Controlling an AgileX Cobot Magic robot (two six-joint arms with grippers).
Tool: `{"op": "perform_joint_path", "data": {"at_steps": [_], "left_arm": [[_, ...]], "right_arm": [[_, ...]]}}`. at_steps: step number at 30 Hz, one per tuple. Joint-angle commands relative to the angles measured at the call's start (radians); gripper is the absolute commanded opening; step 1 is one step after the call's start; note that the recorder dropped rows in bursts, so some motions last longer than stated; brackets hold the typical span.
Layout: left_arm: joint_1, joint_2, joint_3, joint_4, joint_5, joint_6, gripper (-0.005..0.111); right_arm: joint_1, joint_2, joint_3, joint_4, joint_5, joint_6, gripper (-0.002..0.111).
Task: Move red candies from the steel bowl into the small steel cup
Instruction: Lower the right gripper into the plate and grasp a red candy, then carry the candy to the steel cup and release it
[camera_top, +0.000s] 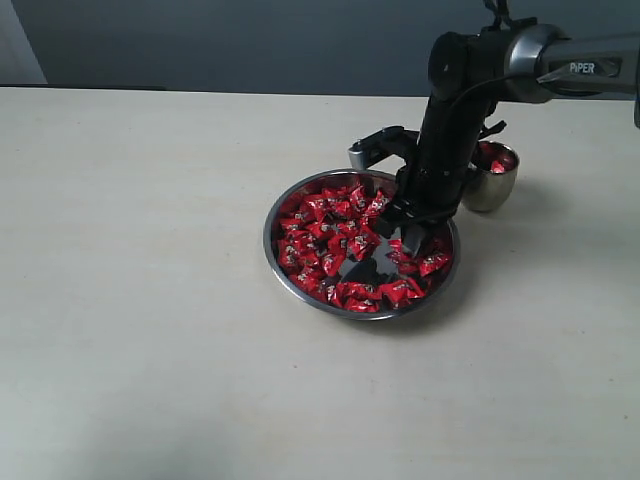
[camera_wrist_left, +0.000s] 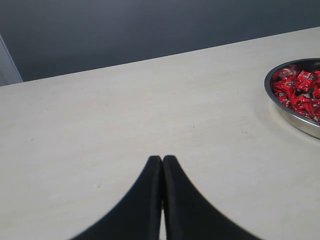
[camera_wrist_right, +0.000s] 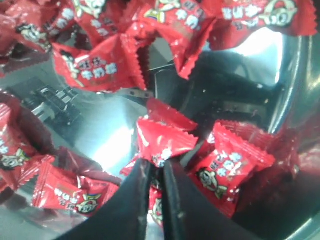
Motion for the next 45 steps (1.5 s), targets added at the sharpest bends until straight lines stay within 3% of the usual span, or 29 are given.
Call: {"op": "perform_joint_path", "data": {"at_steps": [1, 11, 26, 40, 43, 45], "left_arm": [[-0.003, -0.004, -0.001, -0.001, -0.006, -0.004, 0.000], [-0.003, -0.004, -0.001, -0.001, -0.006, -0.004, 0.000], [-0.003, -0.004, -0.001, -0.001, -0.006, -0.004, 0.000], [-0.003, -0.004, -0.001, -0.001, -0.006, -0.004, 0.000], [-0.003, -0.004, -0.001, -0.001, -0.006, -0.004, 0.000], [-0.003, -0.004, -0.001, -0.001, -0.006, -0.004, 0.000]], "right_arm": [[0.000, -0.003, -0.002, -0.007, -0.027, -0.005, -0.001], [-0.044, -0.123, -0.002, 0.049, -0.142, -0.005, -0.001], [-0.270, -0.205, -0.002, 0.050, -0.195, 0.075, -0.001], [-0.303, -0.181, -0.002, 0.035, -0.206, 0.112, -0.001], [-0.303, -0.181, -0.002, 0.035, -0.197, 0.112, 0.005], [-0.303, -0.181, -0.002, 0.035, -0.195, 0.114, 0.015]]}}
